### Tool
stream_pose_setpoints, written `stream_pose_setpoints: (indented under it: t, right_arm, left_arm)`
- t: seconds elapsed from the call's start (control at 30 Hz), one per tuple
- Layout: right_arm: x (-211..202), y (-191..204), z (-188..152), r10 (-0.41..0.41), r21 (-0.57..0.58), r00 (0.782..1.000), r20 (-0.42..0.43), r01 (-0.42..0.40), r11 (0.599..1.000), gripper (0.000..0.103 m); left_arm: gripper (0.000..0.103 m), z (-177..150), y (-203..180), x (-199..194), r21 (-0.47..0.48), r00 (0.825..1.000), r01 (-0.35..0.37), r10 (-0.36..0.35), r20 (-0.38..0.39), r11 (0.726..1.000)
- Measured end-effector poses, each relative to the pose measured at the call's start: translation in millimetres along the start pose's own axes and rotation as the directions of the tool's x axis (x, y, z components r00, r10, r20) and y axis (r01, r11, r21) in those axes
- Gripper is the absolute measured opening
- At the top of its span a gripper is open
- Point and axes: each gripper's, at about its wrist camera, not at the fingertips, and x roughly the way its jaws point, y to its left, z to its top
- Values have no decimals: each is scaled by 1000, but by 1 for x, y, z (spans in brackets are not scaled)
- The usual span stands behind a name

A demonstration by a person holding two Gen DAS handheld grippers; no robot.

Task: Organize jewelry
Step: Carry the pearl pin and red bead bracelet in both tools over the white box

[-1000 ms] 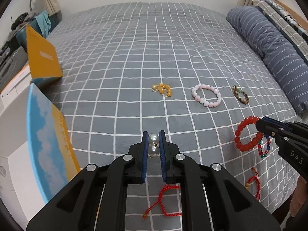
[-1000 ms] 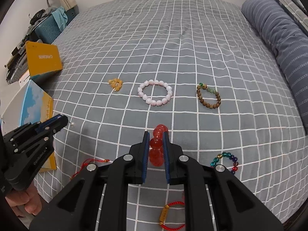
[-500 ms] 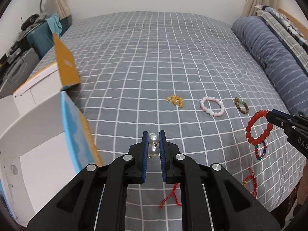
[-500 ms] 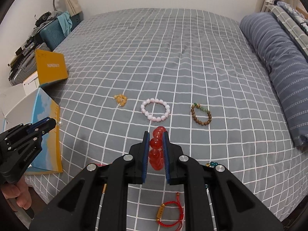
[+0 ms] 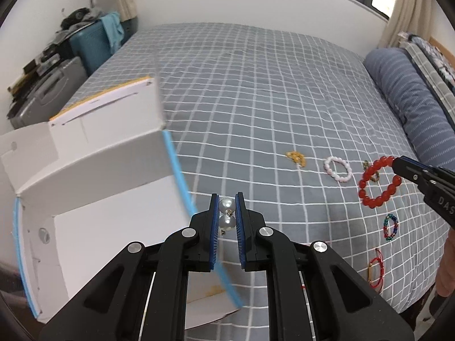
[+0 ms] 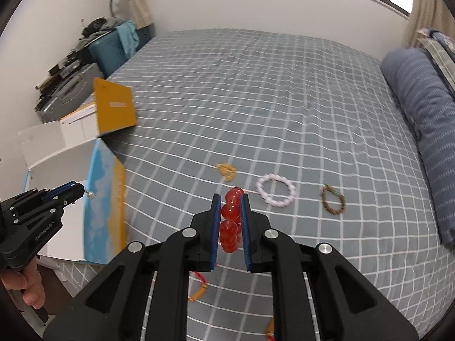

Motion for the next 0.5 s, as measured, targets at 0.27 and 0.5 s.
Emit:
stream_pose_setpoints:
  t: [0.27,0.5]
  right_arm:
    - [-4,67,16,58,-96,998,25,-55,994,13]
    - [-2,127,24,110,-163,994,25,-104,981,13]
  left_arm:
    - [11,-9,56,-22,-81,998,-68,69,10,994]
    - [11,-20,109,-36,-159,990,-141,142,-4,977]
